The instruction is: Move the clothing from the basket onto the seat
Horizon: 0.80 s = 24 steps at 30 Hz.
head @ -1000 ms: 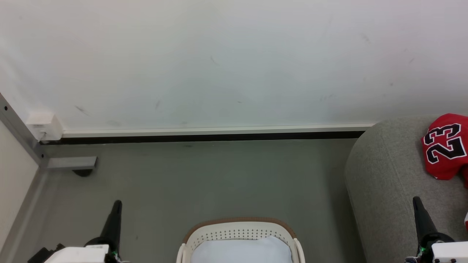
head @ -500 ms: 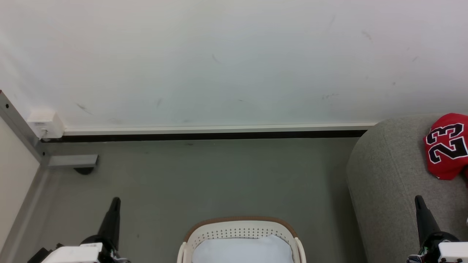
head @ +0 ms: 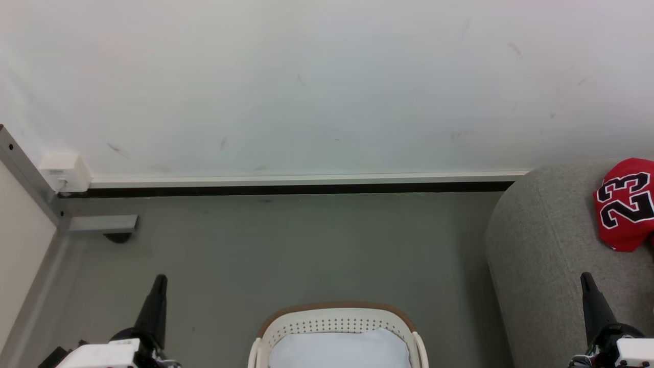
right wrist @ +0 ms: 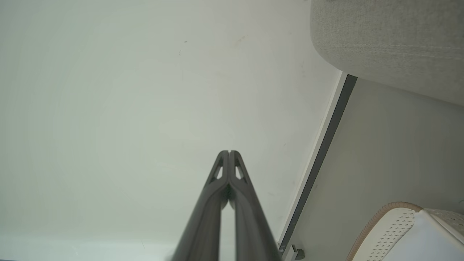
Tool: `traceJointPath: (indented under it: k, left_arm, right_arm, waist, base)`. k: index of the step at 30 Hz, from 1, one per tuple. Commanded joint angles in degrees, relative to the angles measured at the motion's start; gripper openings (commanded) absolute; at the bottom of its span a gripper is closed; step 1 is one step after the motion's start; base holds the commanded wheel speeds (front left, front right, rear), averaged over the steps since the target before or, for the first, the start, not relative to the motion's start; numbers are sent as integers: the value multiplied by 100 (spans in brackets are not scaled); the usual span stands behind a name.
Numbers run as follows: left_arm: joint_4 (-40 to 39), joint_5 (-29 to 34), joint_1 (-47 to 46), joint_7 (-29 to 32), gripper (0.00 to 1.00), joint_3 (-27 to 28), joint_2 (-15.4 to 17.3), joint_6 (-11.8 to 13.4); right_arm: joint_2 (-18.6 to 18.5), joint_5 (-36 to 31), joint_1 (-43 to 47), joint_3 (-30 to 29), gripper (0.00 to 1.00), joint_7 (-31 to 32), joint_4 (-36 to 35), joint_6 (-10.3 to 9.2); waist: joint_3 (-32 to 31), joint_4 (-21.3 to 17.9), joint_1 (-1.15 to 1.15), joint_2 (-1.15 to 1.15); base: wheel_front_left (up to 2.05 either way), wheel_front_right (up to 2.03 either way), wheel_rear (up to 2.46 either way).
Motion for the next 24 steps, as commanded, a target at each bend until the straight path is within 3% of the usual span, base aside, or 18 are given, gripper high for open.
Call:
traceJointPath:
  k: [1,24]
  left_arm:
    - [-23,-79,-48,22,0,12,42,-36]
    - [-23,-80,-47,21,0,11,42,-36]
  right_arm:
    - [2,4,-69,-25,0,21,-33,-12]
    - [1,6,-69,-23,0,20,-32,-12]
  waist:
    - [0,0,0,0]
    - [0,0,0,0]
  base:
    - [0,0,0]
    - [0,0,0]
